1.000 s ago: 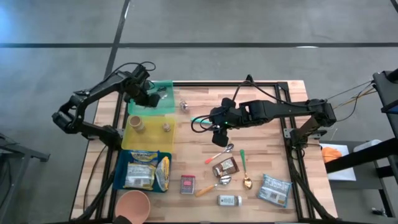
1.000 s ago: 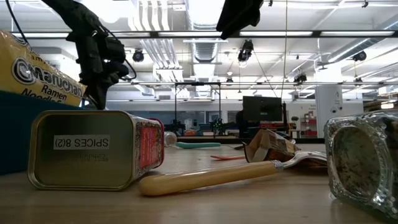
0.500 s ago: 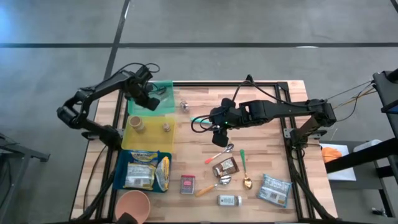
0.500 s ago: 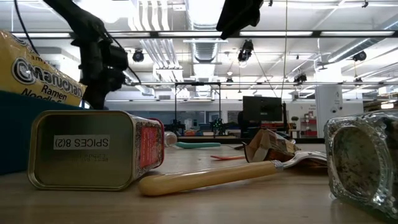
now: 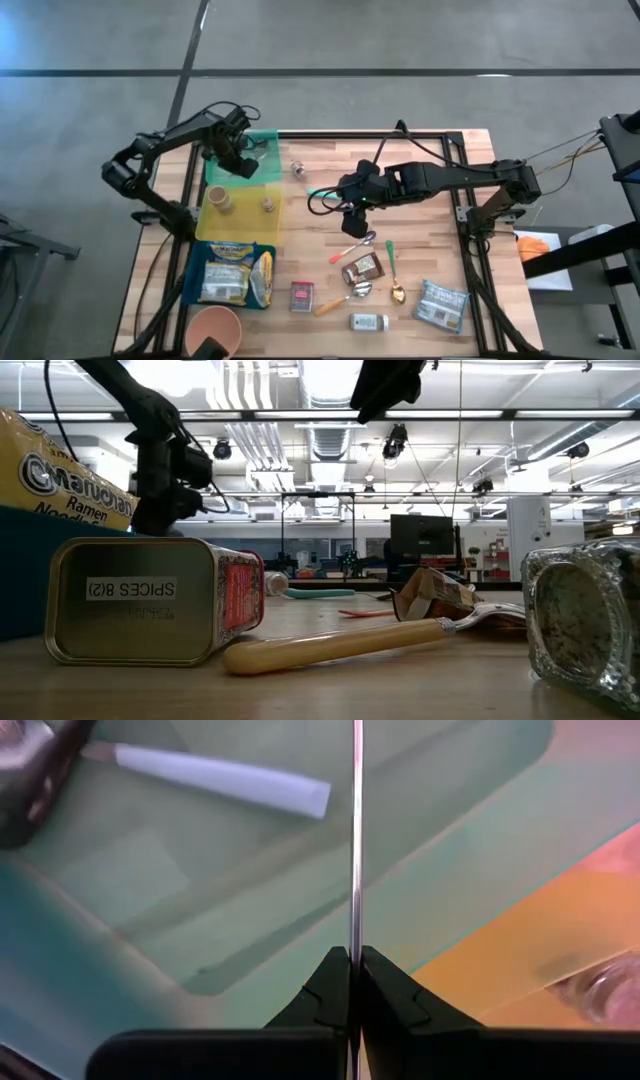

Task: Pick & Place Food Item
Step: Put the silver spoon into the green bin

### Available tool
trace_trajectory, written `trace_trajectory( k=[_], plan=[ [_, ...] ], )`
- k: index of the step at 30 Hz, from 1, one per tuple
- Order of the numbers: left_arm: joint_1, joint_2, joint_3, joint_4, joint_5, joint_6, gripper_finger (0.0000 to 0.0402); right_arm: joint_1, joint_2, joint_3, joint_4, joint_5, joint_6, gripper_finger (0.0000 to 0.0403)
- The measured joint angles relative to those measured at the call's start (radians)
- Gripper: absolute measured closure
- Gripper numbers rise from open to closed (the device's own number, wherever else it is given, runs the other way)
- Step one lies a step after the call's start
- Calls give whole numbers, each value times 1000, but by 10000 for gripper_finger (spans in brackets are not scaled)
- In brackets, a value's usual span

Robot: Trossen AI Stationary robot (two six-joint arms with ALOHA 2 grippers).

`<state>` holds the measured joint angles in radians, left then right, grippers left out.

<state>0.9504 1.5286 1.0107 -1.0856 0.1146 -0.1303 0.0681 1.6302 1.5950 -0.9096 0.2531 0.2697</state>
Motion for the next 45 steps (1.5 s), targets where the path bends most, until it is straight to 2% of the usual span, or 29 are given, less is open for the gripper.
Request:
trace_trajectory(
  k=[14,22,45],
  plan=[
    [0,93,2,-41,-19,7,391,5,0,0,0,0,3,179],
    [0,96,0,-48,-100,29,372,6,0,0,0,-1,7,179],
    [0,97,-2,-33,-179,26,362,6,-25,0,-3,-21,12,179]
  ],
)
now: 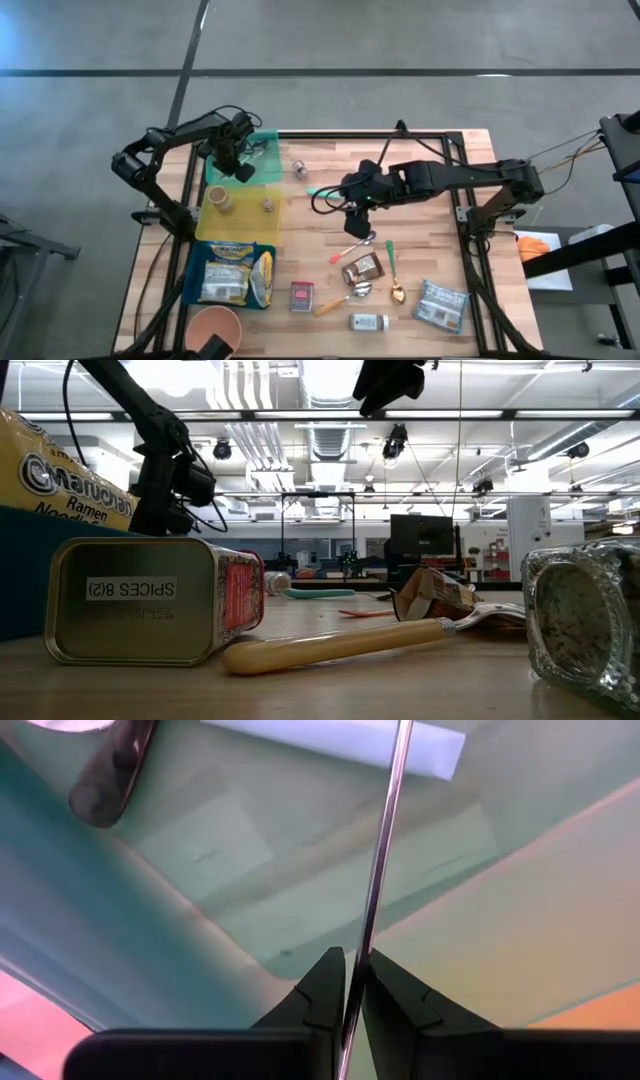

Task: Pick & Place Food Item
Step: Put the silver spoon into the green bin

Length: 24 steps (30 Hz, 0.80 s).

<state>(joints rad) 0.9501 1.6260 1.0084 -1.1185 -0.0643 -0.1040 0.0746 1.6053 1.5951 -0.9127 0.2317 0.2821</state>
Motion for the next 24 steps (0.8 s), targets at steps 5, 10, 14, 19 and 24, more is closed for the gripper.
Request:
trace_trajectory(
  k=[5,10,14,19,24],
  plan=[
    [0,0,0,4,0,-7,362,0,-11,0,3,0,5,179],
    [0,0,0,3,1,-28,361,0,-11,0,3,0,6,179],
    [1,0,0,-1,1,-34,361,0,-11,0,4,0,7,179],
    [1,0,0,-2,4,-35,361,0,-11,0,4,0,7,179],
    [1,0,1,-15,18,-38,335,1,-11,0,4,-2,7,179]
  ],
)
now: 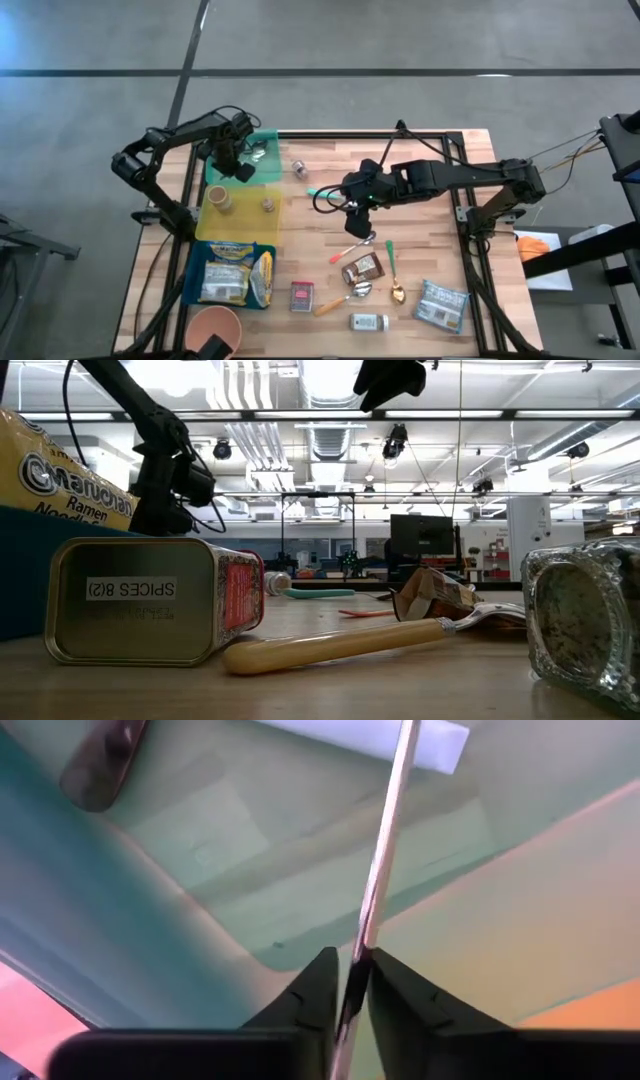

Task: Pick & Place Food Item
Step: Put the silver spoon into the green bin, then put the light blue spoon into the green bin

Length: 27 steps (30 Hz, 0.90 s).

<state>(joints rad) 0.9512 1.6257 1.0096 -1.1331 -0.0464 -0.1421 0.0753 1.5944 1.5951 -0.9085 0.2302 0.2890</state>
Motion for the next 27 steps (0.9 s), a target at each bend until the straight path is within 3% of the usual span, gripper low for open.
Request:
trace_trajectory(
  k=[7,12,18,27],
  plan=[
    [0,-1,0,-9,27,-16,237,1,0,0,0,-3,0,179],
    [0,-1,0,-13,27,-18,192,7,0,0,0,-3,0,179],
    [0,-1,0,-13,27,-19,167,13,0,0,0,-3,0,179],
    [0,-2,1,-34,39,-19,164,12,0,0,-1,-3,30,179]
  ],
)
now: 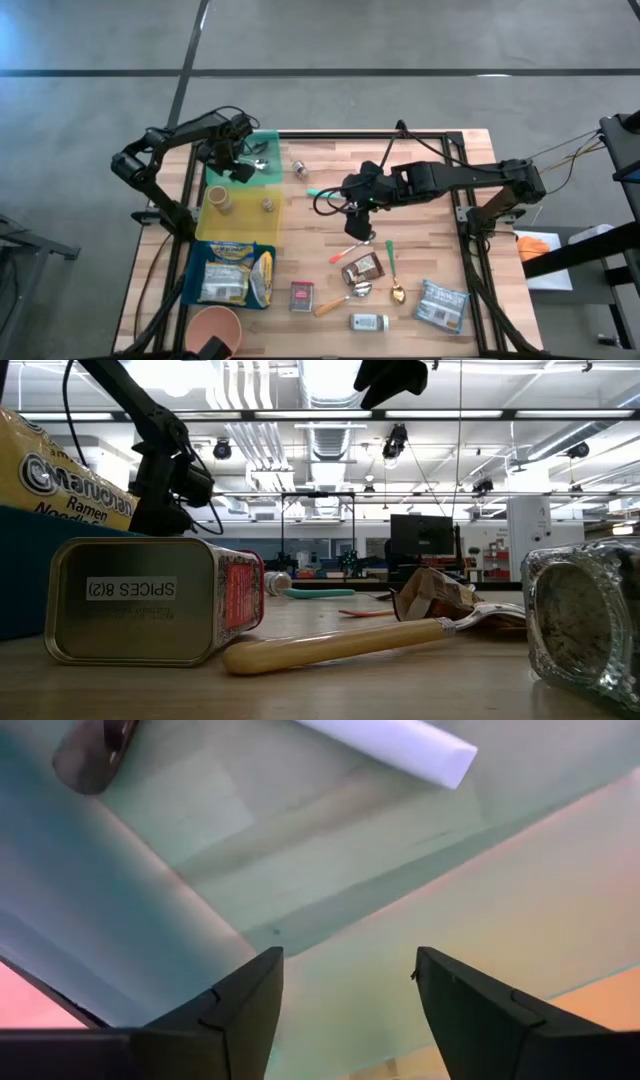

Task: Pick & Place Food Item
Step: Put the light blue spoon into the green bin

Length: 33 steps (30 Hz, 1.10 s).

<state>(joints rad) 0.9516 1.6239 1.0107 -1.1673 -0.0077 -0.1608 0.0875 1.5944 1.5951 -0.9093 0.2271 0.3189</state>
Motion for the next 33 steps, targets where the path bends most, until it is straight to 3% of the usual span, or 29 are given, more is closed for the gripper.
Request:
trace_trajectory(
  k=[11,19,26,33],
  plan=[
    [-46,-104,91,-38,11,-12,164,-17,0,0,-41,11,103,179],
    [-244,-172,185,-20,45,-96,164,-110,49,-18,-111,-16,119,179],
    [-499,-172,201,194,41,-102,164,-144,68,-47,-114,-42,137,179],
    [-580,-144,203,402,34,-79,164,-143,17,-59,-116,-46,158,179]
  ],
)
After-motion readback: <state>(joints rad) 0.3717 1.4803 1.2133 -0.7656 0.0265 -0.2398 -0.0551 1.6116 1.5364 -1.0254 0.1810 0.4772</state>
